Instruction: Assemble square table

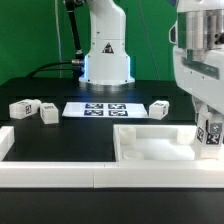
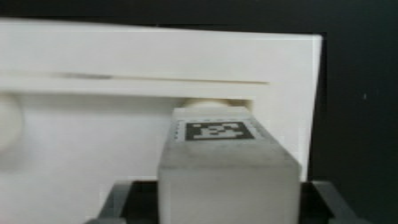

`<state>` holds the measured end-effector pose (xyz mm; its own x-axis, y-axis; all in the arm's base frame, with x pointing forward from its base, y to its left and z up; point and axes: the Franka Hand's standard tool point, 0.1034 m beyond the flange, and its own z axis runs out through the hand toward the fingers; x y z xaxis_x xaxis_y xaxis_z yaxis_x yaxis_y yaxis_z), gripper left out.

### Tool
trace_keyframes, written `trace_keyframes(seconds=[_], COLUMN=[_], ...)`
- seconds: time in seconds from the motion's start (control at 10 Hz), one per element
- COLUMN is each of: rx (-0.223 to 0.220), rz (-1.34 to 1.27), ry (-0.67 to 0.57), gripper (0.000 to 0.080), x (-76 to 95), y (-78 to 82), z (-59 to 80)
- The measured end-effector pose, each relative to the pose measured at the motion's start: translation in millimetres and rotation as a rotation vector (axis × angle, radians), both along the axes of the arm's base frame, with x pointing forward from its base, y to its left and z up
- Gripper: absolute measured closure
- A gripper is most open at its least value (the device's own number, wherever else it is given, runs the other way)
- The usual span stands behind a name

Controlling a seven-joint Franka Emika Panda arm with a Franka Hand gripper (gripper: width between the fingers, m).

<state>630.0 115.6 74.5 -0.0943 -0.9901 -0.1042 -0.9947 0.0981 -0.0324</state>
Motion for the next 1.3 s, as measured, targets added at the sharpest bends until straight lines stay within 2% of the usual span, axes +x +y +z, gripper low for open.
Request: trace_keyframes(seconds=[0.1, 0.3, 0.4, 0.5, 0.6, 0.7, 0.8, 1.0, 1.3], rx=[0.002, 0.001, -0.005, -0.035, -0.049, -0.043, -0.052, -0.061, -0.123], rz=[-0.04, -0.036, -0.001, 0.197, 0.424, 0.402, 0.522, 0.672, 1.128], ry=[0.005, 0.005, -0.001, -0.041, -0.077, -0.07, -0.079, -0.091, -0.12], gripper=[0.0509, 0.0235, 0.0235, 0.0176, 0.0155, 0.0155, 0.0151, 0.015, 0.015], x=[-0.2, -0.4, -0.3, 1.5, -0.6, -8.4, -8.9, -8.9, -13.7], y=[0.2, 0.9, 2.7, 11.4, 20.9, 28.1, 27.9, 26.0, 4.0], z=[-0.1, -0.4, -0.3, 0.3, 0.9, 2.8, 2.7, 1.6, -7.8])
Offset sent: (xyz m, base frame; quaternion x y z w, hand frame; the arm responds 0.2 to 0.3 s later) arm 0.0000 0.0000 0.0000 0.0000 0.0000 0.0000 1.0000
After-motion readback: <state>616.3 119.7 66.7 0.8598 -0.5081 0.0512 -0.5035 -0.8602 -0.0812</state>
